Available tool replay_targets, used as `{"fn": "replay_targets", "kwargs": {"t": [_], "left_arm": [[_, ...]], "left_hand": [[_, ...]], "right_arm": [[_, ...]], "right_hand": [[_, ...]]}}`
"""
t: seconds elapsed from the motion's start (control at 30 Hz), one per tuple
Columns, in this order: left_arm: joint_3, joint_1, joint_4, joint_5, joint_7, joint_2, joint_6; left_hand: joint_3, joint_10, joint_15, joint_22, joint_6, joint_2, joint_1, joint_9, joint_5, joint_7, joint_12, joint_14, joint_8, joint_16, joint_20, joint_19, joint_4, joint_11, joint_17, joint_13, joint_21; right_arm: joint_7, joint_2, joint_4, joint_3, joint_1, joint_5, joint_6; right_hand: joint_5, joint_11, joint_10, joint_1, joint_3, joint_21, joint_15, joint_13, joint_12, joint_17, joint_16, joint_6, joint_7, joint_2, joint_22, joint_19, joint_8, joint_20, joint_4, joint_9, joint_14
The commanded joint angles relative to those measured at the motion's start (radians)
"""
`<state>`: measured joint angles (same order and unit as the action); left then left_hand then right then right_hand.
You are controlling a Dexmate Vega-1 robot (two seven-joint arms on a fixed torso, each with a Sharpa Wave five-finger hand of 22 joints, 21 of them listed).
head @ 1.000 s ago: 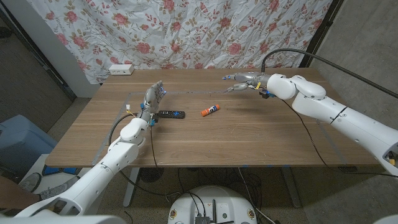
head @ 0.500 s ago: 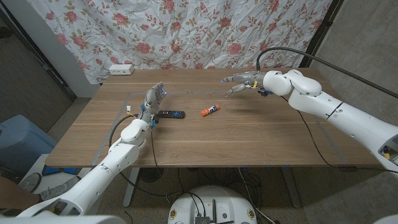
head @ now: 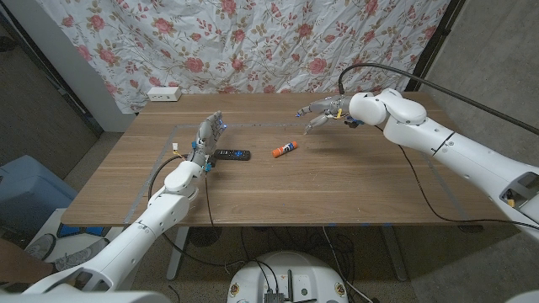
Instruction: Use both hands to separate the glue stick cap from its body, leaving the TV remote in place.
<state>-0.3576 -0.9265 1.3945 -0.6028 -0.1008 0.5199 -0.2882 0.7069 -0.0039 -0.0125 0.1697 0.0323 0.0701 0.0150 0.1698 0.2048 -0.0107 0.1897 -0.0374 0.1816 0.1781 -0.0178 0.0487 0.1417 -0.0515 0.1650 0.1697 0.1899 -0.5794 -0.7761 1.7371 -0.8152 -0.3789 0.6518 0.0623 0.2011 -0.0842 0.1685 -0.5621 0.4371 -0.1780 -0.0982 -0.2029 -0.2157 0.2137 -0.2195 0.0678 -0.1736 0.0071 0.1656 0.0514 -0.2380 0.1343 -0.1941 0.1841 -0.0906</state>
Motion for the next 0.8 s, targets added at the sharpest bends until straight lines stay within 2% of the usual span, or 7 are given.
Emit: {"fn": "replay_targets", "kwargs": {"t": [0.03, 0.27, 0.5, 0.8], "left_arm": [[0.001, -0.009, 0.014, 0.007, -0.014, 0.007, 0.008], [-0.002, -0.016, 0.041, 0.027, -0.029, 0.029, 0.030], [-0.001, -0.016, 0.033, 0.022, -0.025, 0.024, 0.025], [-0.004, -0.004, 0.014, 0.020, -0.015, 0.018, 0.023]], "left_hand": [[0.009, 0.009, -0.003, 0.002, 0.008, 0.097, 0.006, 0.005, -0.002, 0.003, 0.001, 0.006, 0.002, -0.001, 0.005, 0.010, 0.000, -0.003, 0.005, 0.003, 0.002], [0.010, 0.010, -0.003, 0.002, 0.009, 0.096, 0.006, 0.005, -0.002, 0.002, 0.001, 0.005, 0.002, -0.001, 0.006, 0.010, 0.000, -0.002, 0.005, 0.003, 0.002], [0.012, 0.010, -0.003, 0.002, 0.008, 0.096, 0.006, 0.005, -0.002, 0.001, 0.000, 0.006, 0.001, -0.001, 0.007, 0.010, -0.001, -0.002, 0.005, 0.003, 0.002], [0.013, 0.009, -0.003, 0.002, 0.009, 0.095, 0.006, 0.005, -0.003, 0.001, 0.000, 0.005, 0.001, -0.002, 0.006, 0.009, -0.002, -0.004, 0.004, 0.004, 0.002]], "right_arm": [[-0.034, 0.045, -0.039, -0.041, 0.039, 0.050, -0.030], [-0.036, 0.070, -0.054, -0.063, 0.047, 0.090, -0.024], [-0.036, 0.087, -0.072, -0.083, 0.052, 0.113, -0.035], [-0.032, 0.117, -0.109, -0.104, 0.063, 0.127, -0.041]], "right_hand": [[-0.002, 0.001, 0.018, -0.025, 0.011, -0.005, -0.001, -0.002, -0.010, -0.001, -0.005, 0.001, -0.008, -0.009, 0.001, -0.001, -0.003, 0.008, 0.002, 0.001, 0.015], [-0.005, 0.005, 0.046, -0.063, 0.020, -0.009, 0.004, -0.003, -0.016, -0.002, -0.013, 0.012, -0.007, -0.026, 0.001, 0.010, -0.006, 0.010, 0.003, 0.002, 0.039], [-0.007, 0.006, 0.062, -0.085, 0.026, -0.012, 0.010, -0.005, -0.018, -0.003, -0.018, 0.011, -0.007, -0.036, 0.001, 0.018, -0.004, 0.008, 0.004, 0.002, 0.054], [-0.013, 0.004, 0.089, -0.118, 0.031, -0.013, 0.014, -0.006, -0.022, -0.005, -0.024, 0.043, -0.012, -0.056, 0.001, 0.030, -0.016, 0.005, 0.006, 0.004, 0.076]]}}
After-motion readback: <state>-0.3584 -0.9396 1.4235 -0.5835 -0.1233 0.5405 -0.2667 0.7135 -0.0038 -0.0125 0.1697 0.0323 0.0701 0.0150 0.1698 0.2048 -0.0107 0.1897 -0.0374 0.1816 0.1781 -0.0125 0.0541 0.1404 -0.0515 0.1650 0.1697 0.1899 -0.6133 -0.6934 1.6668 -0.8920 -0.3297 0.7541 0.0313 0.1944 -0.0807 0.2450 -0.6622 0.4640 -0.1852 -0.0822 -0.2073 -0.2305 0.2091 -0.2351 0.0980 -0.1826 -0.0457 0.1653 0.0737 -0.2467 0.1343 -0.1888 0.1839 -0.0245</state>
